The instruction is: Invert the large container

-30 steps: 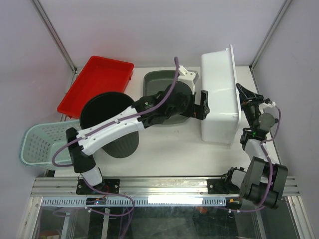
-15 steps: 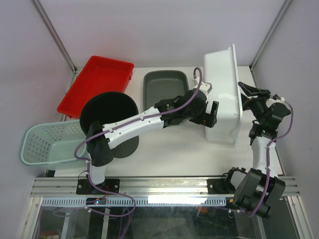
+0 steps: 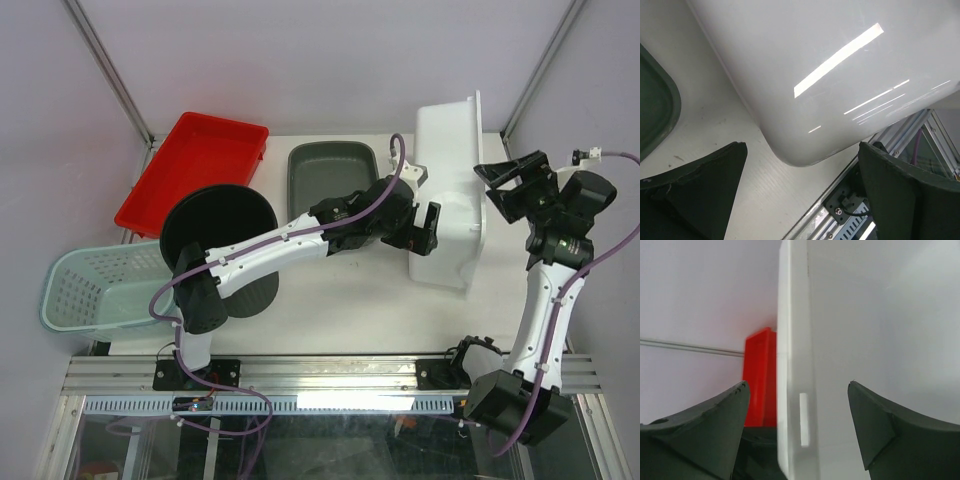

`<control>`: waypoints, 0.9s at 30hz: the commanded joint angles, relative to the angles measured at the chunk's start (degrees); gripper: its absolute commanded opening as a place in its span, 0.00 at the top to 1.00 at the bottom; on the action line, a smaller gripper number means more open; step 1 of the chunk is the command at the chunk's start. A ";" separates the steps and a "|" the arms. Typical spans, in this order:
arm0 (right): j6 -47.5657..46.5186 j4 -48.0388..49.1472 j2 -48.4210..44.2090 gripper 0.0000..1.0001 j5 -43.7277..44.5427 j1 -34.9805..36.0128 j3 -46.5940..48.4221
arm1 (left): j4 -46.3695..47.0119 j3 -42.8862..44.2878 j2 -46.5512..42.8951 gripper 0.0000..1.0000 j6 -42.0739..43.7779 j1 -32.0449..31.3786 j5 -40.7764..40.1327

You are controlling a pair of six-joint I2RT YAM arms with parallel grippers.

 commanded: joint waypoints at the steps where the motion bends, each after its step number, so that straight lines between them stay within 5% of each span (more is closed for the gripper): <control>1: -19.49 -15.95 -0.39 0.18 9.53 0.43 7.48 | 4.25 1.29 -0.10 0.01 1.81 0.60 2.78; 11: -27.86 -22.23 0.90 0.24 22.71 8.18 13.60 | 4.51 1.84 1.22 0.01 1.96 0.63 4.31; 27: -35.35 -28.63 3.15 0.56 44.53 22.26 20.85 | 4.51 1.70 2.25 0.01 1.65 0.63 5.22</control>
